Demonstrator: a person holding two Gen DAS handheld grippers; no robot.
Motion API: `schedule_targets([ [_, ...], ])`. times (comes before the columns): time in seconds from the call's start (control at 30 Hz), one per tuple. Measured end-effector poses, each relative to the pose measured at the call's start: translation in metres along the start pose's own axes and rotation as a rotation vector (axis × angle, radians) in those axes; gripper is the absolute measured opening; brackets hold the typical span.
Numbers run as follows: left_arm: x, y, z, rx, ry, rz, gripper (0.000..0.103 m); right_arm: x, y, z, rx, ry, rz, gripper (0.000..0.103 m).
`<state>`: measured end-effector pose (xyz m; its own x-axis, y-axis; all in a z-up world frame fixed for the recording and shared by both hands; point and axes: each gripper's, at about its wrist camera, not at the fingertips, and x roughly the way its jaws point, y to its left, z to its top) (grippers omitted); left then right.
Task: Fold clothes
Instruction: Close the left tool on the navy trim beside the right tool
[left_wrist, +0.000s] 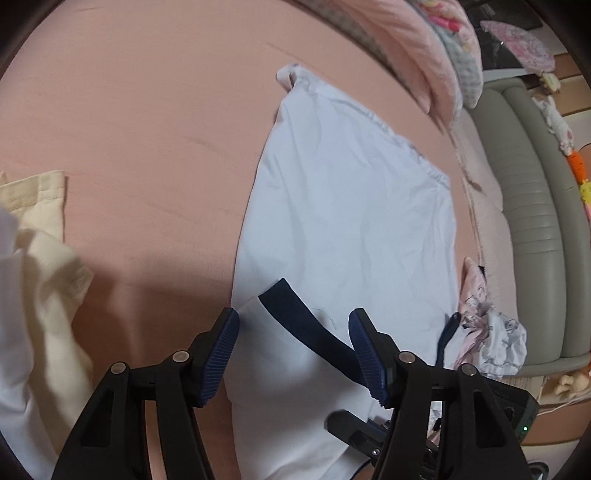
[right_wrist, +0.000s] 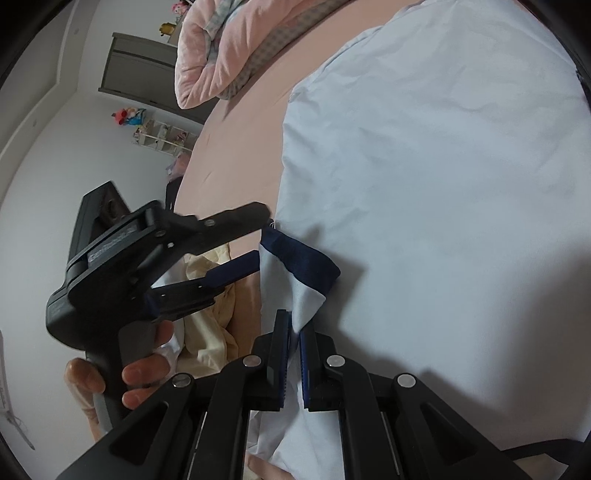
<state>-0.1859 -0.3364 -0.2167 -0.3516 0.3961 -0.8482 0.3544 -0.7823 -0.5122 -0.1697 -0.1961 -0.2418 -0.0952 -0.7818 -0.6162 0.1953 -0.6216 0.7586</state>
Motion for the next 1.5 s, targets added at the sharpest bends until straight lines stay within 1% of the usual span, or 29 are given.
schedule_targets([
  [0.1,0.008,0.002,0.002,-0.015,0.021,-0.01,0.059,0.0,-0.001,0.001,0.0,-0.001,0.0,0.004],
  [0.2,0.012,0.007,0.002,-0.038,0.026,0.013,0.033,0.0,0.0,0.001,-0.014,0.001,-0.003,0.004],
  [0.23,0.013,0.009,0.001,-0.043,0.026,0.019,0.029,0.001,0.001,0.001,-0.025,0.005,-0.003,0.004],
  [0.27,0.013,0.01,0.0,-0.043,0.024,0.016,0.028,0.003,0.003,0.002,-0.035,0.008,-0.003,0.004],
  [0.33,0.012,0.012,-0.002,-0.037,0.012,0.007,0.02,0.005,0.006,0.003,-0.06,0.007,-0.015,0.005],
  [0.43,0.006,0.012,-0.004,-0.026,-0.009,0.001,0.017,0.012,0.013,0.006,-0.103,0.005,-0.03,0.007],
  [0.5,0.001,0.011,-0.006,-0.02,-0.022,-0.014,0.015,0.017,0.016,0.008,-0.115,0.006,-0.023,0.014],
  [0.53,-0.002,0.011,-0.006,-0.015,-0.026,-0.017,0.015,0.019,0.017,0.01,-0.113,0.008,-0.016,0.022],
  [0.57,-0.005,0.01,-0.007,-0.012,-0.031,-0.022,0.014,0.022,0.018,0.011,-0.11,0.009,-0.008,0.033],
  [0.63,-0.01,0.01,-0.008,-0.011,-0.04,-0.038,0.013,0.025,0.019,0.013,-0.094,0.011,0.011,0.041],
  [0.83,-0.023,0.008,-0.012,-0.01,-0.065,-0.083,0.013,0.03,0.019,0.014,-0.095,-0.008,0.001,0.041],
  [0.93,-0.027,0.009,-0.013,-0.015,-0.07,-0.098,0.013,0.029,0.019,0.013,-0.1,-0.015,-0.008,0.039],
  [1.0,-0.029,0.009,-0.014,-0.014,-0.074,-0.101,0.013,0.027,0.022,0.012,-0.118,-0.027,-0.03,0.029],
  [1.03,-0.03,0.008,-0.014,-0.013,-0.078,-0.1,0.013,0.025,0.023,0.012,-0.127,-0.033,-0.041,0.015],
  [1.07,-0.032,0.008,-0.015,-0.013,-0.082,-0.103,0.013,0.024,0.024,0.011,-0.133,-0.037,-0.048,0.007],
  [1.17,-0.033,0.007,-0.016,-0.016,-0.075,-0.134,0.013,0.021,0.029,0.011,-0.139,-0.039,-0.026,0.004],
  [1.27,-0.037,0.005,-0.017,-0.016,-0.08,-0.138,0.013,0.018,0.038,0.008,-0.173,-0.04,0.001,0.003],
  [1.43,-0.053,-0.001,-0.019,-0.021,-0.096,-0.179,0.013,0.006,0.05,0.004,-0.165,-0.049,0.071,0.003],
  [1.5,-0.062,-0.006,-0.019,-0.012,-0.107,-0.184,0.013,0.001,0.054,0.002,-0.161,-0.052,0.1,0.003],
])
